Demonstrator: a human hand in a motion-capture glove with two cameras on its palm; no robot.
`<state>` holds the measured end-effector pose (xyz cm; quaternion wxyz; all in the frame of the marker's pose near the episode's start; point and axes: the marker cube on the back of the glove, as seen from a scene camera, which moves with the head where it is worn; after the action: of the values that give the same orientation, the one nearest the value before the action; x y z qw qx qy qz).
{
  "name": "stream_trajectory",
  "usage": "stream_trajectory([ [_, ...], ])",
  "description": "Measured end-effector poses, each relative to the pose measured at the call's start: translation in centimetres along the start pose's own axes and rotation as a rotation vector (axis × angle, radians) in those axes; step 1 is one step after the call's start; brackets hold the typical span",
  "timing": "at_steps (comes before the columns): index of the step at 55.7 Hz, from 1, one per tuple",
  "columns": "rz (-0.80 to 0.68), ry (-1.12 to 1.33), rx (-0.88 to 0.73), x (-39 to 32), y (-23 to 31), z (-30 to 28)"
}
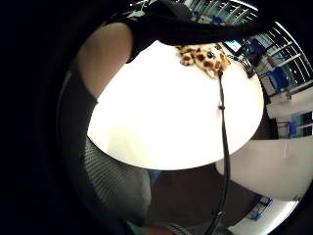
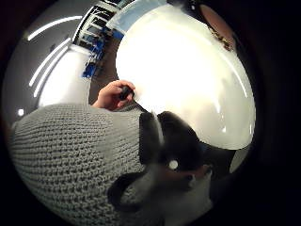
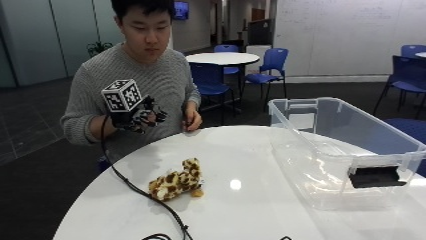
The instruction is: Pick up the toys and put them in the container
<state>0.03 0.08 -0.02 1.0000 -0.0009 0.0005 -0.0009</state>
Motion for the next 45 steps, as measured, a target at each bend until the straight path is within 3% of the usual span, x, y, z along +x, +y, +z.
stream_trajectory([
  [32, 0.018, 0.026, 0.003, 1.1, -1.9, -0.6],
  [37, 0.031, 0.057, 0.025, 2.2, -4.3, -1.4],
  [45, 0.116, 0.093, 0.032, 6.6, -12.7, -2.7],
])
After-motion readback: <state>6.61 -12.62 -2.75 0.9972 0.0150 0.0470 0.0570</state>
